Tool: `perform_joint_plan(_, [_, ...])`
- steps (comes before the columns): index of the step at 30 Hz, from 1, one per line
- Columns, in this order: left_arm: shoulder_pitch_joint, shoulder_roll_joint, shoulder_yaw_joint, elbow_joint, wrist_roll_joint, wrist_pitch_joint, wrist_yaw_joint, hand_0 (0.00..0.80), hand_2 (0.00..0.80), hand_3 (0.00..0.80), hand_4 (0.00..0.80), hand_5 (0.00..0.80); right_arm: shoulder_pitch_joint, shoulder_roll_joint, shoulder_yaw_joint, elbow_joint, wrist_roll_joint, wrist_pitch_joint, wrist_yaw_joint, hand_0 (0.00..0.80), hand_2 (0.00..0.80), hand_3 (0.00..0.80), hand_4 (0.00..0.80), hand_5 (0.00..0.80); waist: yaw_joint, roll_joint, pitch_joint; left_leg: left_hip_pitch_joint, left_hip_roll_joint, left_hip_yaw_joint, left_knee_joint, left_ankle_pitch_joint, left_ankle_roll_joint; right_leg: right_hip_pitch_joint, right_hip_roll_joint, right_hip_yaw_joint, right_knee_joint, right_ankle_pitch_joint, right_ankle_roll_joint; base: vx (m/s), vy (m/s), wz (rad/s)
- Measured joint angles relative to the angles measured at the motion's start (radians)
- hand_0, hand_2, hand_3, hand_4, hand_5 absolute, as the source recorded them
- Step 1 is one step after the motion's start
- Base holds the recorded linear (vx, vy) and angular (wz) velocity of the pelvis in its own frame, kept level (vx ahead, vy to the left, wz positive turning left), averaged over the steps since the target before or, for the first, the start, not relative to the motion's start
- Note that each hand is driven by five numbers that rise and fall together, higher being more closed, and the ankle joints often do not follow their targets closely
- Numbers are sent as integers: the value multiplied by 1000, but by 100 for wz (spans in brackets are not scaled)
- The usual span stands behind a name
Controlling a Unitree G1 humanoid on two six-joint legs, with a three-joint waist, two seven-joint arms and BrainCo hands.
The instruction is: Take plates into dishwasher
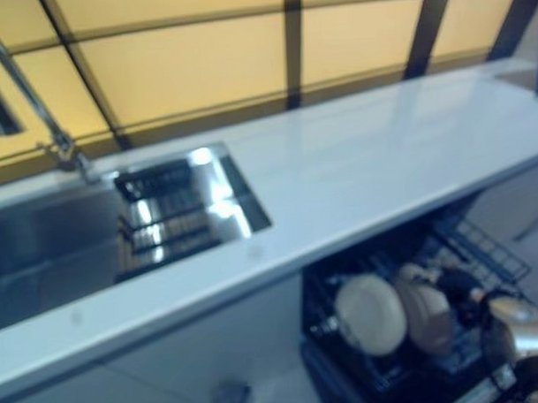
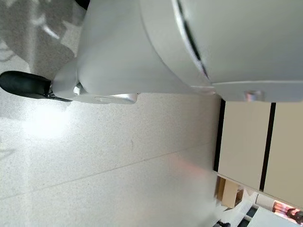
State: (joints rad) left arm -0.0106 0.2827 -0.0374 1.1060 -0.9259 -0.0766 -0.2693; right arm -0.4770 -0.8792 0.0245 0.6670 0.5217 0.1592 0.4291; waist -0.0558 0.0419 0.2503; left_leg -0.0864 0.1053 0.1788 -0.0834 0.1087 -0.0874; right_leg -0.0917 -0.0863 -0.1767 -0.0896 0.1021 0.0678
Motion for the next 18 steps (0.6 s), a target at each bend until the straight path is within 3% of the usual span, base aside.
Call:
perform_joint_plan(10, [-40,15,-1,-26,-14,0,0,0,0,0,0,0,-51,-30,71,-1,-118,-2,0,800,800,800,800,800,2,14,82,-18,0,-4,0,1,0,-17,0,-4,4,5,-6,-49,-44,1])
perform_joint_plan(18, [-48,24,-1,-29,-38,-4,-10,0,0,0,0,0,-112,-100,111,-6,-273,-6,1,800,800,800,800,800,2,20,102,-31,-1,-4,0,2,-1,-29,0,-5,4,5,-6,-35,-9,0])
